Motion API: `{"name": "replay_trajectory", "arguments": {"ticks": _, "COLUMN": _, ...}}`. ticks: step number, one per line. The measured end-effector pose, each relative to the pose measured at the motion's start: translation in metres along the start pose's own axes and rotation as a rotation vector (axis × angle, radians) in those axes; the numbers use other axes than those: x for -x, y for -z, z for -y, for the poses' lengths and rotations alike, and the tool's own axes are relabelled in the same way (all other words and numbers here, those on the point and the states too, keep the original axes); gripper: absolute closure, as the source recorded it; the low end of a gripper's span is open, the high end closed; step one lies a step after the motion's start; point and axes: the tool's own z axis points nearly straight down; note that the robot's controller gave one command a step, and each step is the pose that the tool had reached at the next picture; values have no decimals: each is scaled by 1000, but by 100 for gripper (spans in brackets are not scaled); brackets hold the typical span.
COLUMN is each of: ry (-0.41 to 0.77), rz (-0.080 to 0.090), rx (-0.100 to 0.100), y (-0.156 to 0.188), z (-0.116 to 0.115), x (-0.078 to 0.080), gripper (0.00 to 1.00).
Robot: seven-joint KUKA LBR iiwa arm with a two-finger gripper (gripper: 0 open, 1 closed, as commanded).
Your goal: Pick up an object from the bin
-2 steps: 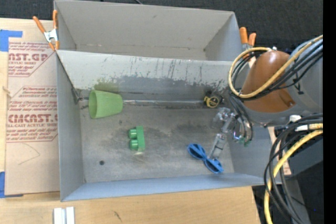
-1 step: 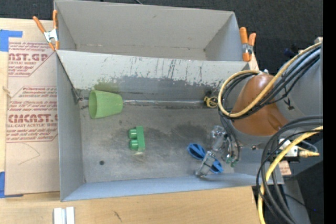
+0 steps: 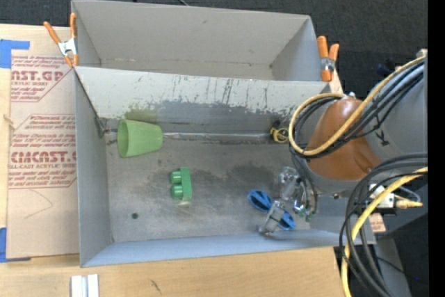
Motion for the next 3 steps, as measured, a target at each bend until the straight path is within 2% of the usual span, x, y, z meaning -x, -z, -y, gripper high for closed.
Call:
{"name": "replay_trajectory", "arguments": {"ticks": 1, "ry": 0, "rz": -1, "rx": 0, "y": 0, "z": 0, "x": 0, "gripper": 100}}
{"name": "replay_trajectory", "arguments": {"ticks": 2, "ry": 1, "rz": 5, "rx": 2, "y": 43, "z": -1, "x": 0, "gripper": 100}}
{"name": "replay_trajectory", "arguments": {"ticks": 3, "ry": 2, "rz": 11, "rx": 4, "y": 122, "z": -2, "x": 1, "gripper": 100}}
